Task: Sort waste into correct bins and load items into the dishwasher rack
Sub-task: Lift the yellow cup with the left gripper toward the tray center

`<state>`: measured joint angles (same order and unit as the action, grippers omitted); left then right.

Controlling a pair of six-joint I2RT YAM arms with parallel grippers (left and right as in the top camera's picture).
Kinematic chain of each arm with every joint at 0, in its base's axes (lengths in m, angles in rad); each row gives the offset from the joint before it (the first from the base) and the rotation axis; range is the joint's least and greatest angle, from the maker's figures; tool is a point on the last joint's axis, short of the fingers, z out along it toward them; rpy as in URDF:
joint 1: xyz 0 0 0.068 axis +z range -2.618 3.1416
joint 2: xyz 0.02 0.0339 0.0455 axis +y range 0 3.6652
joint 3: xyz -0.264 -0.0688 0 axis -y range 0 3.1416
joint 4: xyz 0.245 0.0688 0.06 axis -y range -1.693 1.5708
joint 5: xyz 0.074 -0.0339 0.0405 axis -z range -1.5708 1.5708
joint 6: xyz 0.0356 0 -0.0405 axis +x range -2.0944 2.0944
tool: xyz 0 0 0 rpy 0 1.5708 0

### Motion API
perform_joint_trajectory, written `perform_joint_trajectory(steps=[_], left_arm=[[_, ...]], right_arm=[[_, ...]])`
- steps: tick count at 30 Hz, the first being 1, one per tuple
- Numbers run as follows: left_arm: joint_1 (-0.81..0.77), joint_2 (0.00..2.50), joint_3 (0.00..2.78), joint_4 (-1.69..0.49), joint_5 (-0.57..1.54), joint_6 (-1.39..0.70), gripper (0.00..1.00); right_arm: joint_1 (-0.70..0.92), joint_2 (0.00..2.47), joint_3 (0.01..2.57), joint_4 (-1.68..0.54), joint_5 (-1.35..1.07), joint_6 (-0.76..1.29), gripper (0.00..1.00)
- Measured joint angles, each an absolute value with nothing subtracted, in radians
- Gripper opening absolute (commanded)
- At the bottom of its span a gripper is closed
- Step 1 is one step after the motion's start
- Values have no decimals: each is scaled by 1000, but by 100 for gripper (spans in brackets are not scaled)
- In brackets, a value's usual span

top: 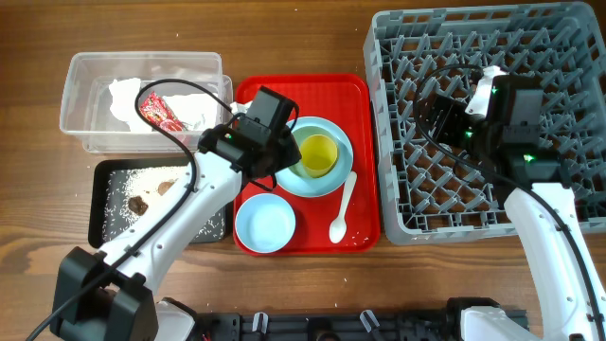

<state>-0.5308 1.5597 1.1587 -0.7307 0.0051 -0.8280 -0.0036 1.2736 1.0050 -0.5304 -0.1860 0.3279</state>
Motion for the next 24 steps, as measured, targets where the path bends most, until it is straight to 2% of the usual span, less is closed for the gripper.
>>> perform_joint_trajectory(steps=[19, 24], left_arm=[[-591, 1643, 1159, -642, 9, -828, 35], [-598, 1645, 1159, -640, 9, -828, 30]], right_arm=[[-4, 1274, 1005, -530, -186, 328, 100], [-4, 1274, 1005, -530, -186, 328, 100]])
